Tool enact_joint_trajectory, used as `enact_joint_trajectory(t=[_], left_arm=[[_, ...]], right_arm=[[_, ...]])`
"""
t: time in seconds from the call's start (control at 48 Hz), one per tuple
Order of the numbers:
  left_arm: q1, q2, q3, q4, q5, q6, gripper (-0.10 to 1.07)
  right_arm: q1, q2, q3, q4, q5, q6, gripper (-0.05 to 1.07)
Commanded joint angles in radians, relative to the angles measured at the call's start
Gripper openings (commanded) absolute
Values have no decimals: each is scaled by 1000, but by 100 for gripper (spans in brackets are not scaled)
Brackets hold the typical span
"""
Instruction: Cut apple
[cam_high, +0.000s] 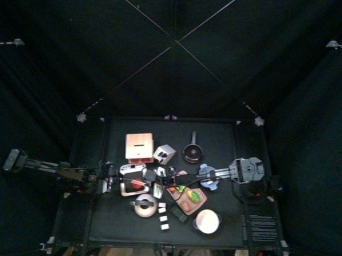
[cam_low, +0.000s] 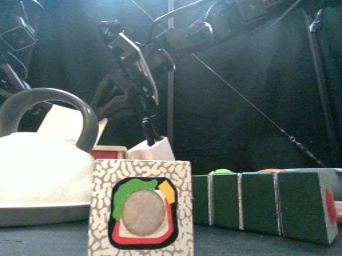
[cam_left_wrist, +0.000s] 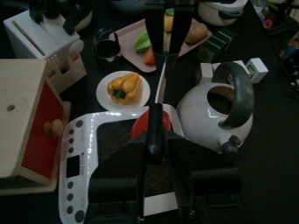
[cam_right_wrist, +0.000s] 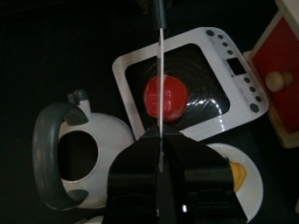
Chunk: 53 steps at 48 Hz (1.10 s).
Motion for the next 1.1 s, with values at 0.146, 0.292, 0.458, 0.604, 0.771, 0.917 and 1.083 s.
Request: enact_joint_trajectory(t=[0.146, 0.292, 0.458, 0.604, 0.771, 0.917, 1.083], left_arm=[[15, 5, -11, -8, -3, -2, 55], [23, 3, -11, -8, -3, -2, 55], [38, 5, -9, -8, -3, -2, 55], [51, 5, -6, -8, -3, -2, 55], [54, 5, -2, -11, -8, -3, 55], [54, 6, 6, -26, -21, -2, 55], [55, 35, 6, -26, -31, -3, 55]], right_arm=[[8, -29, -57, -2, -28, -2, 28], [6, -21, -60, -2, -28, -2, 28], [5, -12, -67, -2, -28, -2, 28], [3, -8, -74, -2, -28, -2, 28], [2, 0, -74, -2, -28, -5, 28], [2, 18, -75, 0, -23, 2, 28], [-3, 25, -74, 5, -20, 2, 28]])
